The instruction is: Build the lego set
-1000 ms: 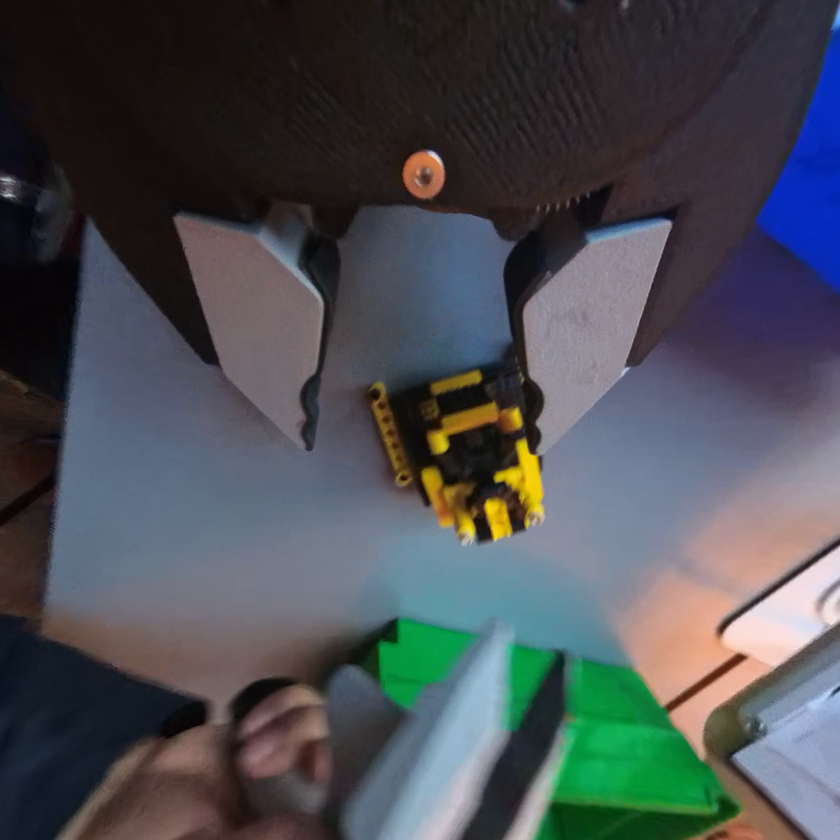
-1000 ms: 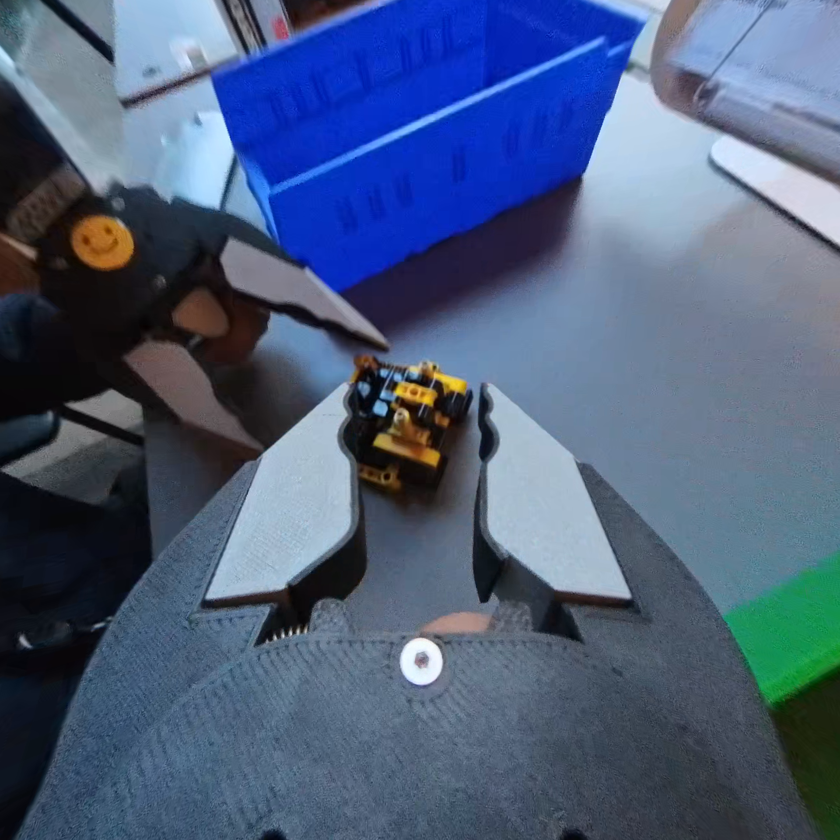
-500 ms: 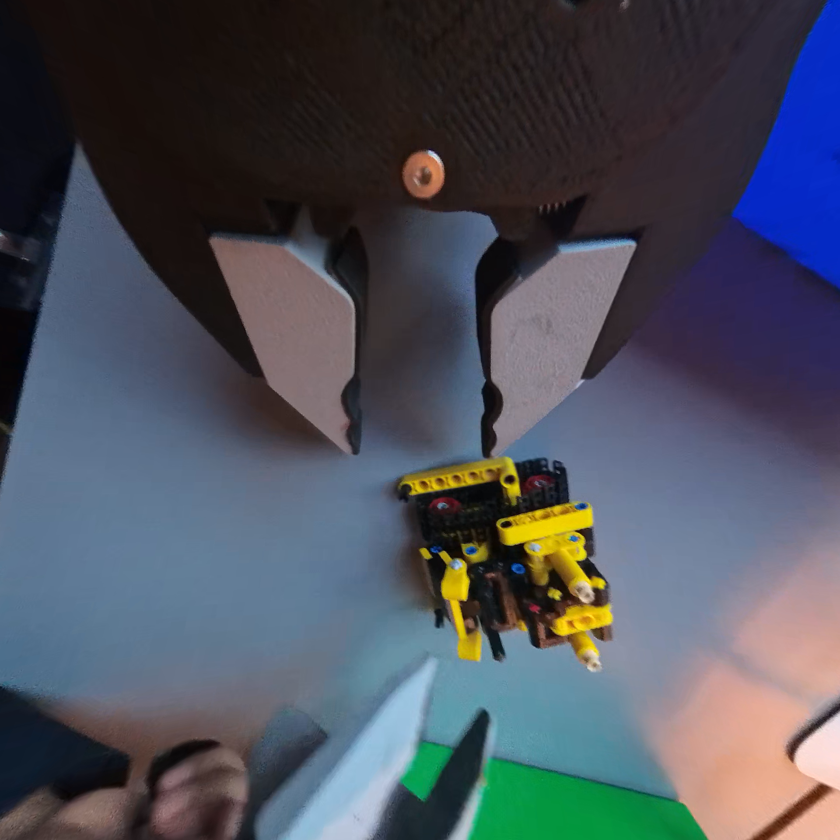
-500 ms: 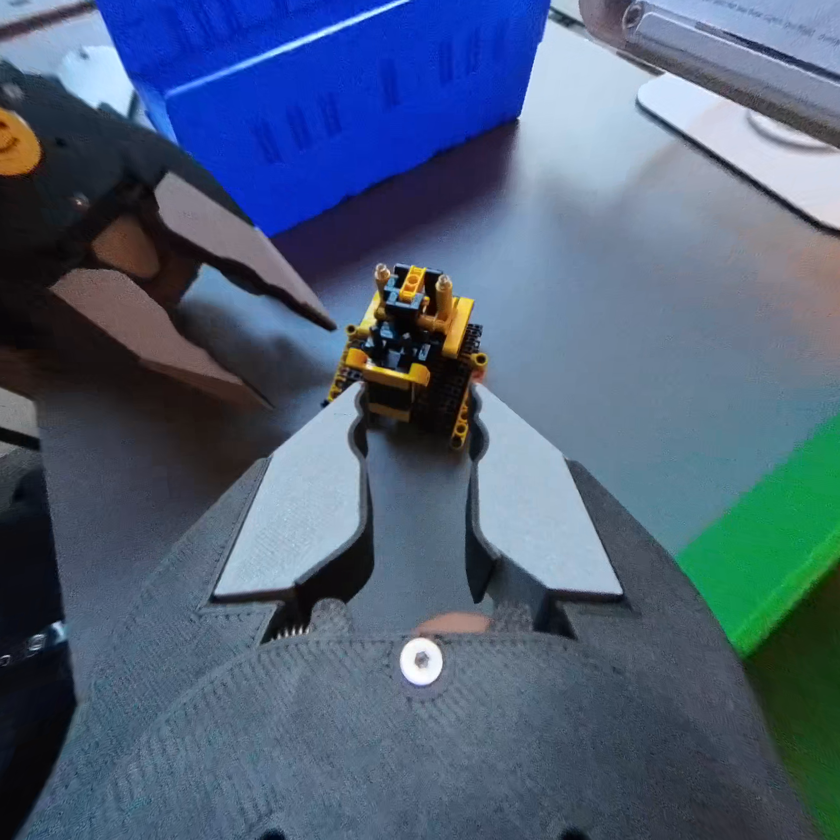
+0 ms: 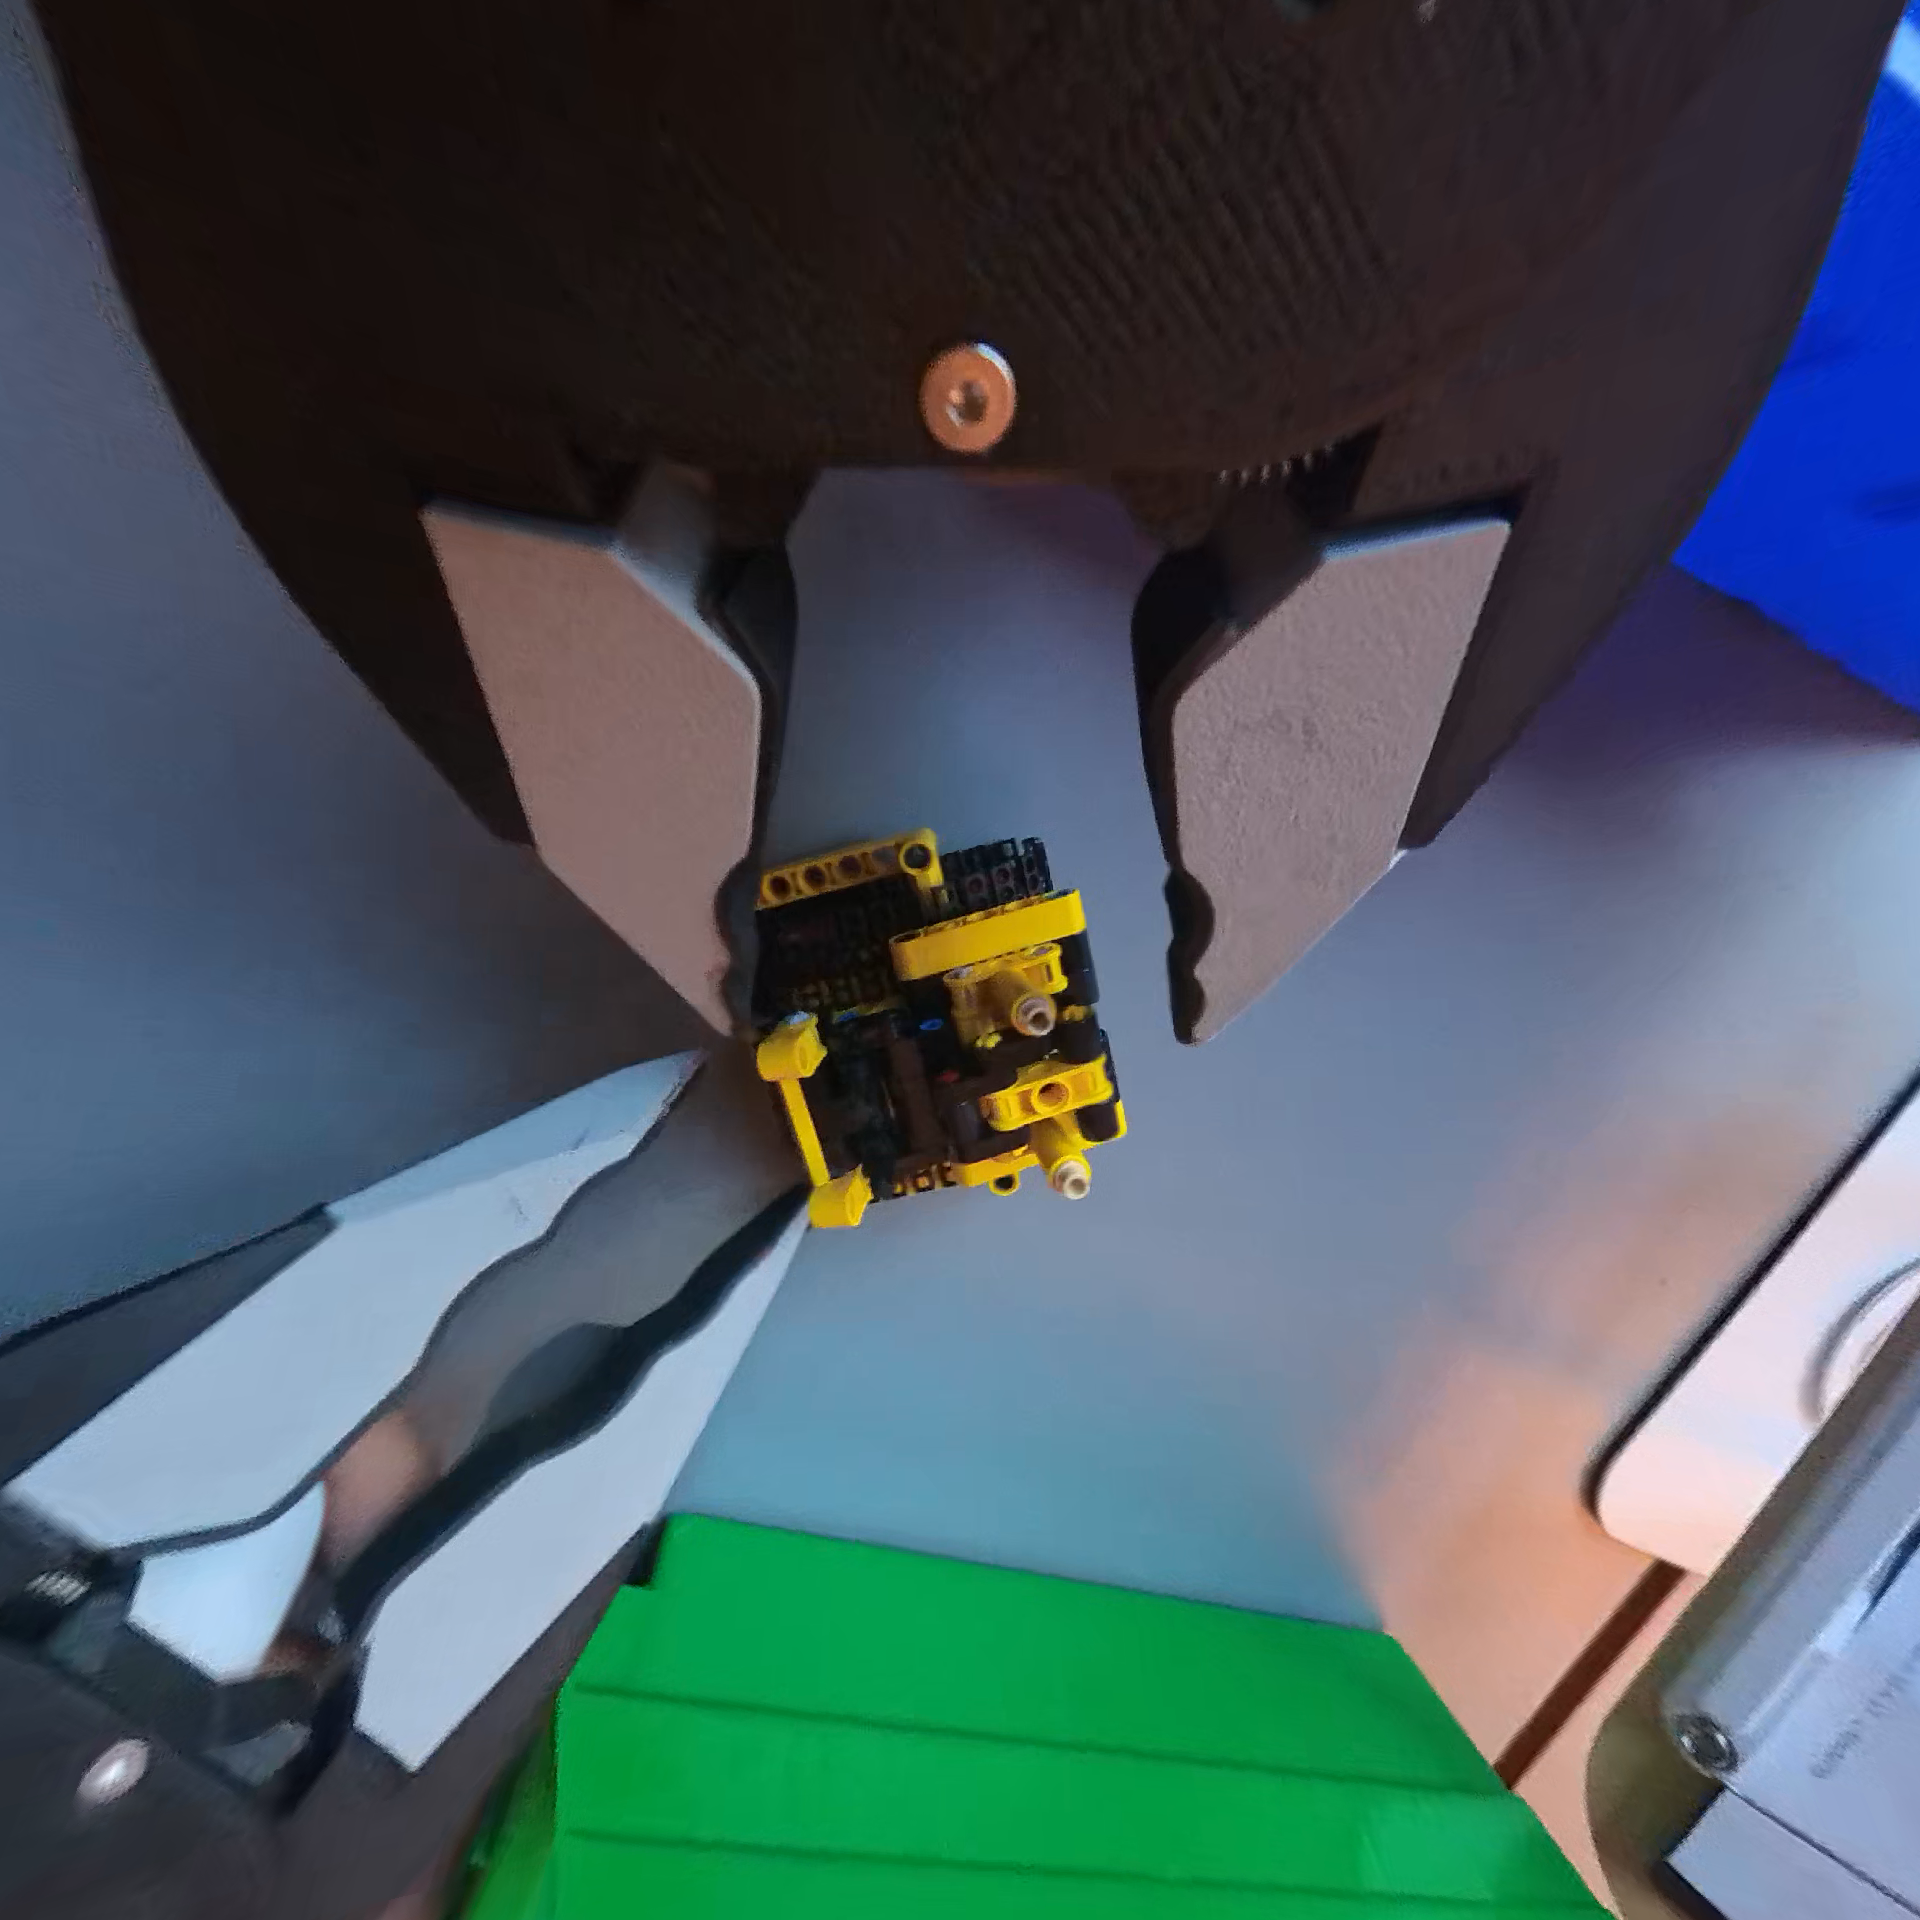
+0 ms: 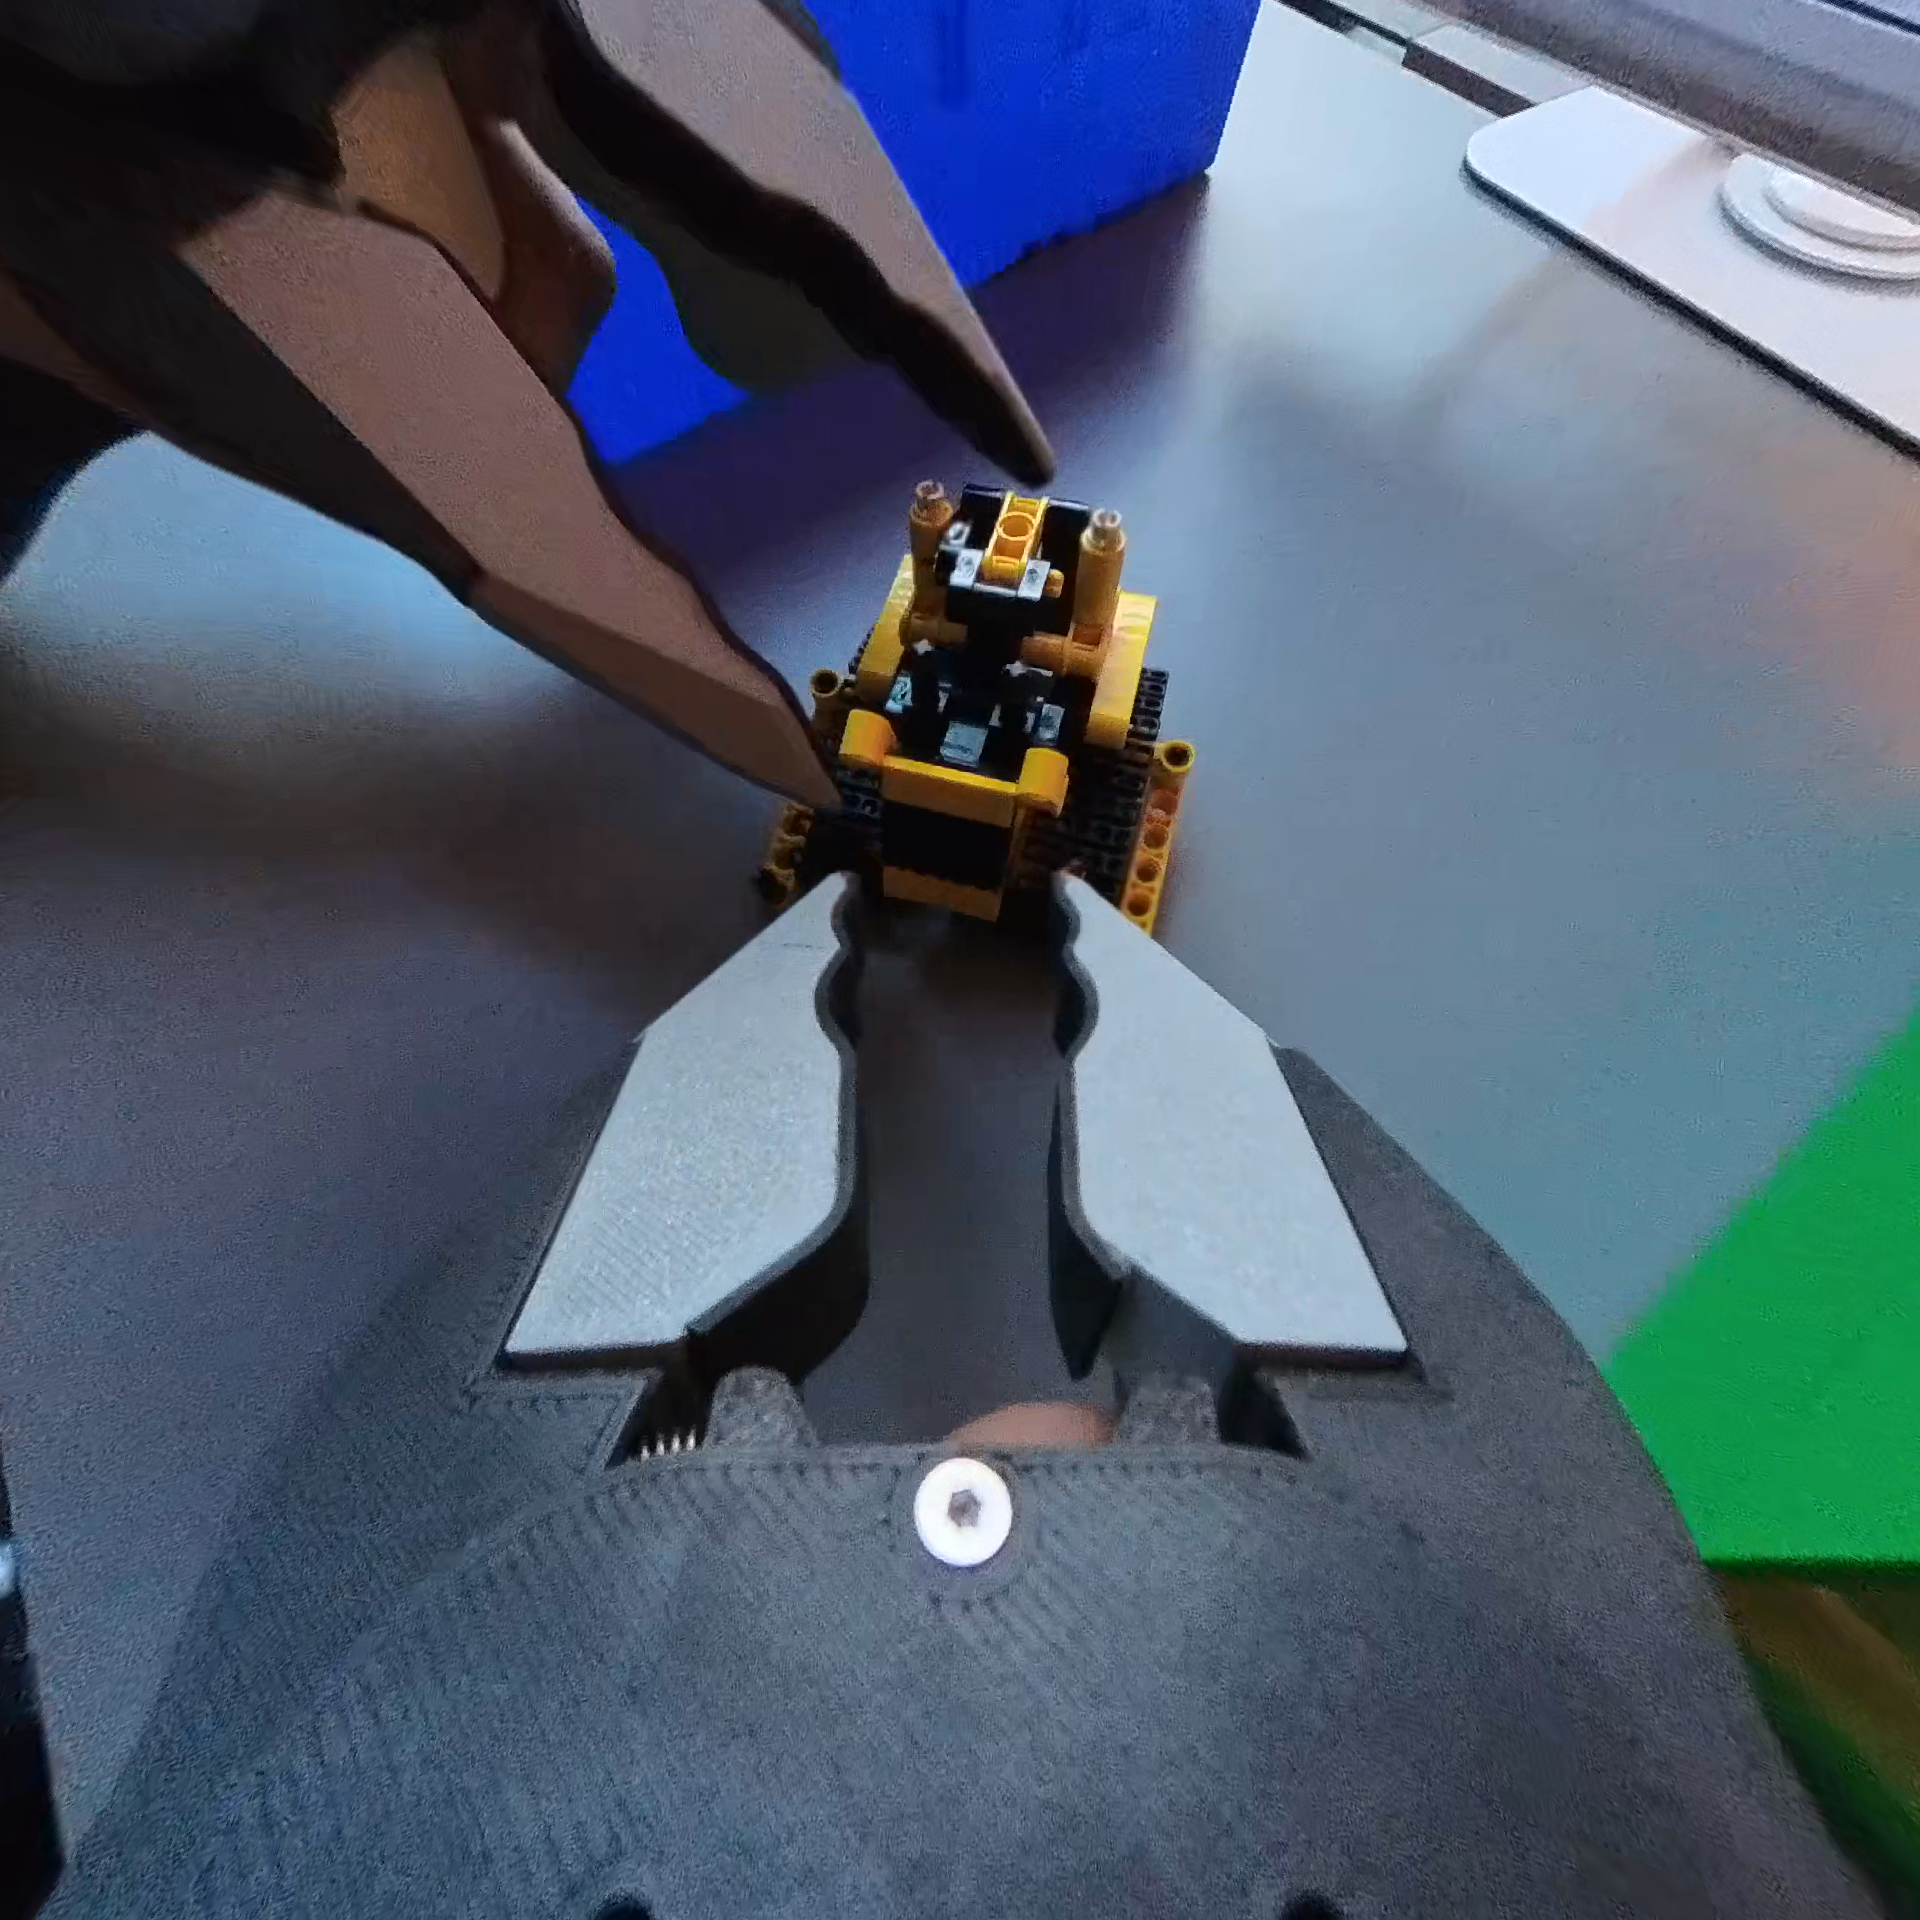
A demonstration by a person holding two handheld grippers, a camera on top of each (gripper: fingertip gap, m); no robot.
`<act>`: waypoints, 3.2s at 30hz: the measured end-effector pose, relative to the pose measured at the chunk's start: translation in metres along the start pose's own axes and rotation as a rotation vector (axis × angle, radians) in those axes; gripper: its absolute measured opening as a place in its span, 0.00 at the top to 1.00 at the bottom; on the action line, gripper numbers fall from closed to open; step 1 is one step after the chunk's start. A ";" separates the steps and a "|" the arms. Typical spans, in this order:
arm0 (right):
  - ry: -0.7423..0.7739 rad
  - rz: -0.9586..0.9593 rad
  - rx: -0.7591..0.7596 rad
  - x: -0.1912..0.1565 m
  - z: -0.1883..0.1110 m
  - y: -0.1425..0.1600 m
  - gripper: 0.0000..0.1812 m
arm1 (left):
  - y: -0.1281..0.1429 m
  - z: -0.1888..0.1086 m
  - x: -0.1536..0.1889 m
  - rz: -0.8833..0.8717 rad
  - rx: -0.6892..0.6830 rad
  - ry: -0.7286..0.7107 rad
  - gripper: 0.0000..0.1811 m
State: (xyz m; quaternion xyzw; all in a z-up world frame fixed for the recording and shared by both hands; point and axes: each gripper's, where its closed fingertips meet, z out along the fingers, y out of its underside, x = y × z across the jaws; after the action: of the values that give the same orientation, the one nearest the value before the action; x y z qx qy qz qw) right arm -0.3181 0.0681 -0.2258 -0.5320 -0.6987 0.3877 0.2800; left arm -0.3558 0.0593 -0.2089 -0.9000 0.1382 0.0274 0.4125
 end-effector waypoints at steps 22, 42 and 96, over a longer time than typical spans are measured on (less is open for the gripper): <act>-0.036 -0.070 -0.017 -0.009 -0.009 0.007 0.88 | -0.002 0.026 0.037 0.221 -0.048 0.191 0.56; -0.042 -0.095 -0.020 0.001 -0.013 0.011 0.88 | -0.006 0.026 0.029 0.155 0.032 0.137 0.69; -0.172 0.027 0.058 0.001 -0.024 0.005 0.88 | -0.013 0.024 0.034 -0.011 0.110 0.243 0.69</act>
State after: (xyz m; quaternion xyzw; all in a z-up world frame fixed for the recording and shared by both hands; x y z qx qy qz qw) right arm -0.2962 0.0753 -0.2172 -0.4976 -0.7015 0.4558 0.2292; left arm -0.3186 0.0777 -0.2211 -0.8735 0.1832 -0.0916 0.4417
